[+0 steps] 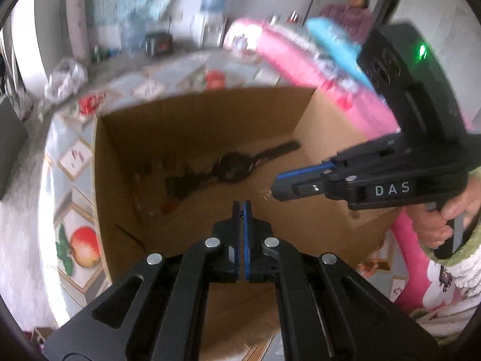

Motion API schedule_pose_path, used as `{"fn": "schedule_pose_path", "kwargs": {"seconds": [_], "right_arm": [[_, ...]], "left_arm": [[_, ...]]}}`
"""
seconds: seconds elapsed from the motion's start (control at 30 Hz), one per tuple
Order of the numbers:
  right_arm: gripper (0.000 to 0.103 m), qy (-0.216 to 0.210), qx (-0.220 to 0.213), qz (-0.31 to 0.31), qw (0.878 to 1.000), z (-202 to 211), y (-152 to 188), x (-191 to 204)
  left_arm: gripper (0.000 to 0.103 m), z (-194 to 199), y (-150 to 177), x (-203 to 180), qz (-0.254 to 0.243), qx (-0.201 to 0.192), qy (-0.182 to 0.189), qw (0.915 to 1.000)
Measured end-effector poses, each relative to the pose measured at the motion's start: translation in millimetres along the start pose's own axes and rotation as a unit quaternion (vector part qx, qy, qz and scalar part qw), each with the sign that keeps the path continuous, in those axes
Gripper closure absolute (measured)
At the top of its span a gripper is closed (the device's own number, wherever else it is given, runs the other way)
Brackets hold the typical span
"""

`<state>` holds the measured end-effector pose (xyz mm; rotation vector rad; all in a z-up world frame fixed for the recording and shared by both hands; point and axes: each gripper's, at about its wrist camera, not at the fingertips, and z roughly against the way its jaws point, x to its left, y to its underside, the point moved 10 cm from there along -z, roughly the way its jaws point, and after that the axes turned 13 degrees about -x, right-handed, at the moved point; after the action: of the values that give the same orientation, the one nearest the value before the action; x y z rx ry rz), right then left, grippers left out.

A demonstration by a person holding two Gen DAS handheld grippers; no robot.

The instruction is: Organize jewelry

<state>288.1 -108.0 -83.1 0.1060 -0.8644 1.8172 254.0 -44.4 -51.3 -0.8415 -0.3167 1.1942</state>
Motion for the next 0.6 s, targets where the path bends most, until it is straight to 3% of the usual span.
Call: {"fn": "schedule_pose_path", "kwargs": {"seconds": [0.1, 0.2, 0.27, 0.5, 0.6], "right_arm": [[0.096, 0.013, 0.035, 0.000, 0.999, -24.8, 2.2, -5.9], [0.095, 0.026, 0.056, 0.000, 0.998, -39.0, 4.2, -9.7], [0.095, 0.025, 0.058, -0.002, 0.998, -42.8, 3.8, -9.6], [0.095, 0.034, 0.032, -0.007, 0.999, -31.3, -1.5, -13.3], [0.095, 0.039, 0.007, -0.003, 0.999, -10.2, -4.6, -10.3]], "left_arm": [[0.102, -15.8, 12.5, 5.2, 0.004, 0.037, -0.007, 0.9993], [0.095, -22.3, 16.2, 8.3, 0.013, 0.055, -0.016, 0.9983], [0.085, -21.7, 17.0, 11.0, 0.018, 0.052, -0.020, 0.9983], [0.084, -7.3, 8.9, 16.0, 0.013, 0.029, -0.041, 0.9986], [0.084, 8.0, 0.2, 13.8, 0.007, -0.002, -0.045, 0.9990]]}}
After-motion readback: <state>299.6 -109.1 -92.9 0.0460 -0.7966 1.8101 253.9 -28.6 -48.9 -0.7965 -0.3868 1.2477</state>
